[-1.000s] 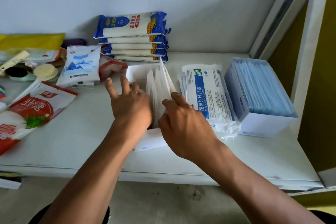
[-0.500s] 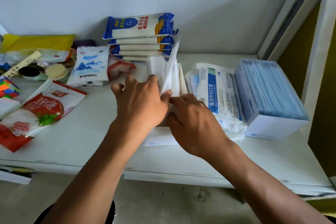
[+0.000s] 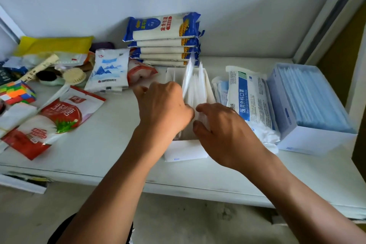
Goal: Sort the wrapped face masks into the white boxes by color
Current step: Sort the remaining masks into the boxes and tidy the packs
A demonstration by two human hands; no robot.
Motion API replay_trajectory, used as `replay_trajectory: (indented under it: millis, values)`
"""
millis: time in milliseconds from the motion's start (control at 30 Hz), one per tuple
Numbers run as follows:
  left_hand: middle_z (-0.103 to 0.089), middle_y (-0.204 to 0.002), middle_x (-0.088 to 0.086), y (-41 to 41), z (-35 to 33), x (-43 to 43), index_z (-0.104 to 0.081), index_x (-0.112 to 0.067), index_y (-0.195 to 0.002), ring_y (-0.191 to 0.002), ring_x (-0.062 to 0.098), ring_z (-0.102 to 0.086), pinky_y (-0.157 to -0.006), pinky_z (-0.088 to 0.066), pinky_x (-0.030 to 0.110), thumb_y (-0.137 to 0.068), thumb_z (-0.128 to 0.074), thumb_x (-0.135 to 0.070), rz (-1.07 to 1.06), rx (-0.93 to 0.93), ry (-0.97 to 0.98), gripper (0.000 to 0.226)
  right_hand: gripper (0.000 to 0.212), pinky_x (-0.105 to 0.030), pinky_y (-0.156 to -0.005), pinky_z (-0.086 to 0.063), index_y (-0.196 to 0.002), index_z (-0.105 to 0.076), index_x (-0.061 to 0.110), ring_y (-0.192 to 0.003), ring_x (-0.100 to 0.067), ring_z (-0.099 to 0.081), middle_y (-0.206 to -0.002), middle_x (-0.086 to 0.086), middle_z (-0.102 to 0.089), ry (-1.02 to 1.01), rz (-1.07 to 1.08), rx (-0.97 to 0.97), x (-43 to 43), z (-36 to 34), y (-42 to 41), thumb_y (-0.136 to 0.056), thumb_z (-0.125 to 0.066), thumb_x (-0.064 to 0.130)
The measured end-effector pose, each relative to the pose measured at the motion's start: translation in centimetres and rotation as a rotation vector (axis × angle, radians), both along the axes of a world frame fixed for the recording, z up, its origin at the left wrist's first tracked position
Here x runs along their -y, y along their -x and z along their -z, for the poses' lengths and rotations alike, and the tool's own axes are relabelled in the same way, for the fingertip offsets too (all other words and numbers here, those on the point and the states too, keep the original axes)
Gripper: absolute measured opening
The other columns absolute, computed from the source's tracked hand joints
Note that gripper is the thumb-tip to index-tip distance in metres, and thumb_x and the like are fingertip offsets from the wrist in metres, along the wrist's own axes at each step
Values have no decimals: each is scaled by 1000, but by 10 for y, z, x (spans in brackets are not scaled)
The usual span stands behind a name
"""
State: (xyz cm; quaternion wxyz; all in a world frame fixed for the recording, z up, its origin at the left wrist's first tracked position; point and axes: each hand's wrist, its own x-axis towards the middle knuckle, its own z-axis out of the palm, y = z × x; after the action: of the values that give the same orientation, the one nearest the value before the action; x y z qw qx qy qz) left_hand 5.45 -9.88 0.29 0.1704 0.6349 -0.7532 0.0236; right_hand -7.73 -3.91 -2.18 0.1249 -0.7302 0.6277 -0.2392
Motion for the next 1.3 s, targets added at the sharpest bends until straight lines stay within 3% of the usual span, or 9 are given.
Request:
replay_trajectory:
  millis: [167,267,367,600,733,833,933,1133,1300]
  values:
    - [-49,-62,-2,2,2,5,-46,-16,-62,-72,24,-52,-76,-28,37,-73,-63,-26,-45,-24,-28,22,32,-44,-89,-48,-114,-61,12,-106,-34,-59,-112,-12,-66,5,-3,-12,-1,0,-2,-93,-49,33]
    - [-70,-92,4,2,10,10,-60,-19,-111,-107,32,-60,-89,-33,45,-86,-56,-43,-40,-73,51,35,32,-44,-90,-48,-115,-60,11,-106,-35,-59,-112,-13,-66,2,-2,-9,-1,0,-2,-94,-50,32]
    - [-73,-108,8,-1,18,16,-44,-23,-140,-120,34,-56,-96,-34,52,-92,-55,-48,-32,-109,108,56,35,-42,-90,-47,-122,-56,13,-107,-35,-58,-113,-14,-65,5,-8,1,-2,-1,-1,-95,-50,34]
    - [-58,-60,-3,-4,11,12,-68,-19,-81,-68,23,-58,-78,-32,37,-81,-64,-21,-23,-128,87,4,59,-36,-93,-40,-150,-26,14,-115,-33,-54,-124,-15,-62,-4,-47,65,-5,-4,-2,-100,-48,35]
    - [-43,-53,-4,-4,10,12,-51,-18,-61,-52,17,-43,-71,-40,36,-78,-62,-20,-57,-72,30,20,48,-23,-80,-28,-140,-37,9,-103,-32,-57,-113,-16,-65,14,-59,44,-4,-3,-2,-100,-49,33]
    - [-66,-91,8,0,22,16,-67,-15,-99,-98,31,-60,-86,-40,44,-95,-51,-35,-120,-41,77,26,52,-27,-91,-31,-142,-38,5,-108,-35,-57,-115,-19,-66,13,-72,18,-5,-2,-4,-99,-49,31]
    - [-34,-153,15,0,31,21,-35,-22,-149,-140,37,-31,-104,-34,52,-101,-38,-44,-137,-172,-14,52,52,-33,-89,-35,-143,-38,6,-107,-36,-57,-113,-19,-65,-1,-61,62,-6,-3,-5,-99,-50,31]
    - [-32,-158,14,-6,41,32,-29,-21,-153,-145,26,-31,-114,-29,35,-104,-37,-40,55,-561,-209,54,40,-43,-87,-47,-132,-47,10,-107,-36,-59,-116,-16,-66,-58,-52,89,-5,-3,-5,-99,-49,33]
    - [-31,-161,1,-1,36,31,-44,-22,-145,-152,25,-12,-119,-20,54,-103,-24,-44,184,-153,-167,51,33,-40,-81,-50,-122,-59,14,-100,-32,-63,-109,-9,-70,59,37,131,-4,-10,-1,-95,-54,32]
